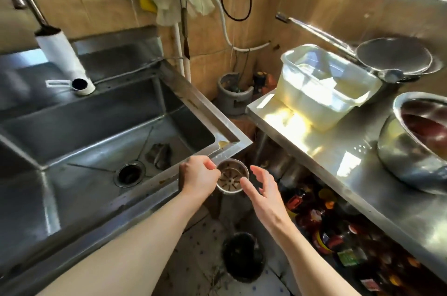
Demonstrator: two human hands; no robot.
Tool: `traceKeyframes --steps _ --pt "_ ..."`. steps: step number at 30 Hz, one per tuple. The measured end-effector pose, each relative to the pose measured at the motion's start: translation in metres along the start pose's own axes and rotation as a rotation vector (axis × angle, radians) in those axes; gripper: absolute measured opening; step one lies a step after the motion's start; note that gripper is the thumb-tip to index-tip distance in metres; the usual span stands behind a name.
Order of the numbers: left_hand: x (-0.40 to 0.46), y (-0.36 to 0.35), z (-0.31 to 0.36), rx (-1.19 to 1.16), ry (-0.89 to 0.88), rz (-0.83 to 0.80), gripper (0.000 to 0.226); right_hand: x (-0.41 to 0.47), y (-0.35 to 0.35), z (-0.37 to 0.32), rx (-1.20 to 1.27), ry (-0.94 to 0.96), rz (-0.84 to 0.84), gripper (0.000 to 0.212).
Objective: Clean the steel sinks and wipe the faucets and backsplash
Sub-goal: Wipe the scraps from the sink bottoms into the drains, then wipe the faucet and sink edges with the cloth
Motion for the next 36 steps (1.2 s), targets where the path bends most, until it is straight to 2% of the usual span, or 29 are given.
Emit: traceKeyframes --steps 8,15,20,26,36 --pt "0.03 0.074 -0.066 -0.125 0.221 0.112 0.019 0.027 -0.078 -0.072 -0.05 0.104 -0.147 0.07" --pt "0.079 0.125 -0.14 -0.19 0.386 0.154 0.015 0.07 -0.156 -0.102 -0.112 0.143 -0.231 0.049" --pt "0.12 0.15 -0.199 -0.184 0.472 0.169 0.011 0.106 -0.217 -0.111 -0.173 0.142 -0.281 0.047" --pt "0.157 0.137 -0.268 -0.161 0.594 0.135 0.006 0.139 -0.26 -0.094 -0.275 0.074 -0.341 0.049" --pt "0.201 0.061 -0.335 -0.165 0.775 0.049 0.018 0.198 -0.305 -0.042 -0.508 -0.091 -0.471 0.055"
Point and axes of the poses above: each hand's wrist, its own x-axis towards the middle knuckle, its own y-axis out of the back of the hand, z = x × y, the point moved 6 cm from there along x, towards the middle knuckle, and after that the axes turned 12 degrees about x, right-handed, at the moved point
